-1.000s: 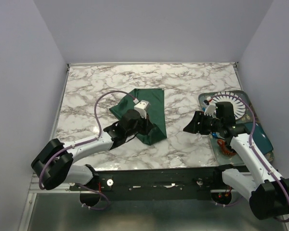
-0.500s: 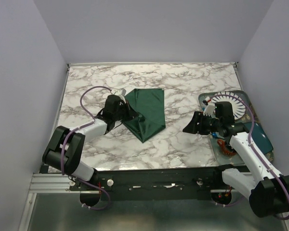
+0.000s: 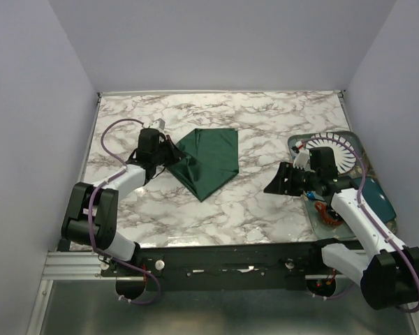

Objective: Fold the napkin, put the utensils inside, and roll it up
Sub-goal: Fold the napkin

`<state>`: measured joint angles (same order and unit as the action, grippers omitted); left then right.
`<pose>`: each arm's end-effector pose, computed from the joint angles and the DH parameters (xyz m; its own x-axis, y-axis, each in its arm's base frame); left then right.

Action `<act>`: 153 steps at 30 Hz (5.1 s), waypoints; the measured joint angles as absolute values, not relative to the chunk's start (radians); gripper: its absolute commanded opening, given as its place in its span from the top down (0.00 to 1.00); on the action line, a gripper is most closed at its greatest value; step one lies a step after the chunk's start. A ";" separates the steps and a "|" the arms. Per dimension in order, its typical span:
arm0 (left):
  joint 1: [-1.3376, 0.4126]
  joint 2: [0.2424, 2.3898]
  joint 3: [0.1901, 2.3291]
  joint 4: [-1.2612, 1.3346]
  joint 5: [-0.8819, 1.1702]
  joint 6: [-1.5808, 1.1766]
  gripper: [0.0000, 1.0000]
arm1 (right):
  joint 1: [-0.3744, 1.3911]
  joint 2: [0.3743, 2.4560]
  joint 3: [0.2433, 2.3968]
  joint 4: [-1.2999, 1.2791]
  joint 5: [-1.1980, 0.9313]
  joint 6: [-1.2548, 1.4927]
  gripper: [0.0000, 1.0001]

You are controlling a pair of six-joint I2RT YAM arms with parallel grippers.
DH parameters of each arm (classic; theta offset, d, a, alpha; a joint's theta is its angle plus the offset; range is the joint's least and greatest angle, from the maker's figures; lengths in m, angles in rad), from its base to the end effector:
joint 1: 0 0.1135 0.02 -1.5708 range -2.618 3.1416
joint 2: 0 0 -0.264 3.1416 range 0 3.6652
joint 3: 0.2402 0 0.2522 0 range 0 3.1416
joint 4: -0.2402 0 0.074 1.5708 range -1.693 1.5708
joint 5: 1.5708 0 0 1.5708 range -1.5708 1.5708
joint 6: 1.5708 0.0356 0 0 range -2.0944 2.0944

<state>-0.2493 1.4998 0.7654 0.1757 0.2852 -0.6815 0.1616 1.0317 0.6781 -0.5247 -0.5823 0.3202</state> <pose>0.3028 -0.0874 0.1999 -0.6937 -0.4472 -0.5646 0.0398 0.7589 -0.6500 0.1955 0.0517 0.2317 -0.8724 0.1242 -0.4728 -0.2174 0.7678 0.6027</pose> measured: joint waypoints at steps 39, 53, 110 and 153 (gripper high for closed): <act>-0.104 1.539 0.792 0.103 0.156 -0.687 1.00 | 0.162 1.143 0.678 -0.476 -0.654 0.320 0.33; -0.097 1.509 0.841 0.006 0.081 -0.675 0.59 | 0.202 1.346 0.753 -0.350 -0.704 0.358 0.33; -0.089 1.691 1.041 -0.151 0.135 -0.542 0.74 | 0.377 2.100 1.385 -0.200 -0.582 0.397 0.56; -0.080 1.627 0.863 -0.065 0.159 -0.624 0.75 | 0.769 1.800 1.443 -0.286 -0.067 -0.030 0.07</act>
